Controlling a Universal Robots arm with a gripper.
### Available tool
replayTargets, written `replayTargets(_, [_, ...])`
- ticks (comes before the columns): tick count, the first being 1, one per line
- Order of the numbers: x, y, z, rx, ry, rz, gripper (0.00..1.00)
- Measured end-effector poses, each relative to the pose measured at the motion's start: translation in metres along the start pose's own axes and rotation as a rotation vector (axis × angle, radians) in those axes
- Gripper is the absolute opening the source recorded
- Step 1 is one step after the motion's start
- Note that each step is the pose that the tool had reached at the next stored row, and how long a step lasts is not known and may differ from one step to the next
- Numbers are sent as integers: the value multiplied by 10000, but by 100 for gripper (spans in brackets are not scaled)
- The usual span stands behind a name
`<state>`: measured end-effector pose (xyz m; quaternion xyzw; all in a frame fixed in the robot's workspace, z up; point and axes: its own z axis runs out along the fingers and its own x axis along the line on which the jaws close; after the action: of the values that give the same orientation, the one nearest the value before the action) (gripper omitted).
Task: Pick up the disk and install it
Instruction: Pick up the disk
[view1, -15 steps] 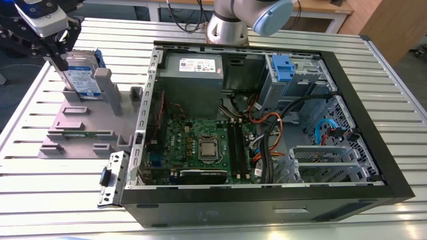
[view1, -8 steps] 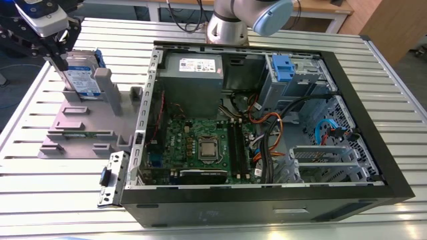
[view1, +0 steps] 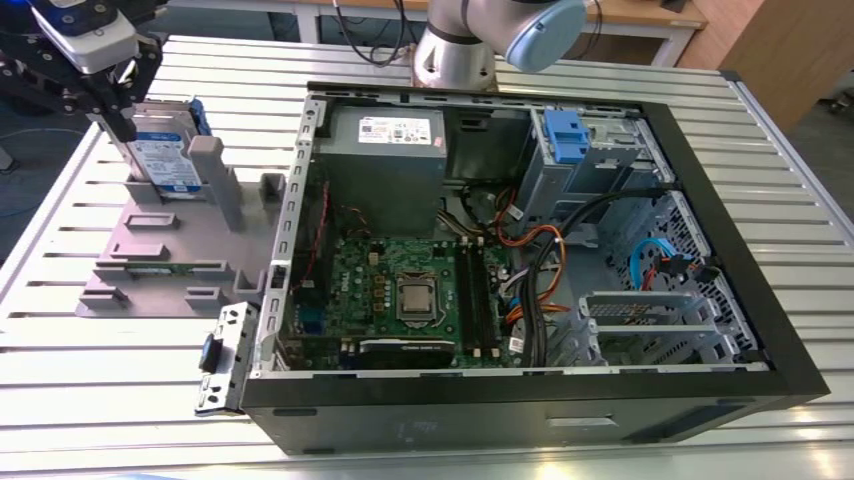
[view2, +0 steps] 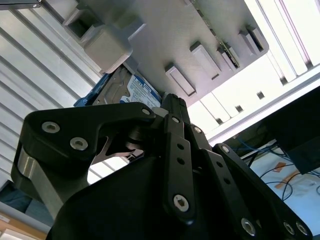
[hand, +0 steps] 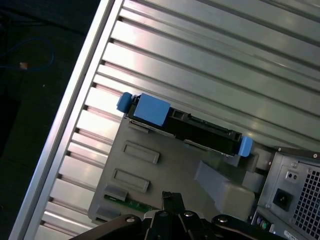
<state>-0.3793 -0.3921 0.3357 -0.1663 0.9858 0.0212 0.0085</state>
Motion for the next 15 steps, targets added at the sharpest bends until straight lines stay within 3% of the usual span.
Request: replayTargets(15, [0, 0, 0, -3, 7, -158, 11])
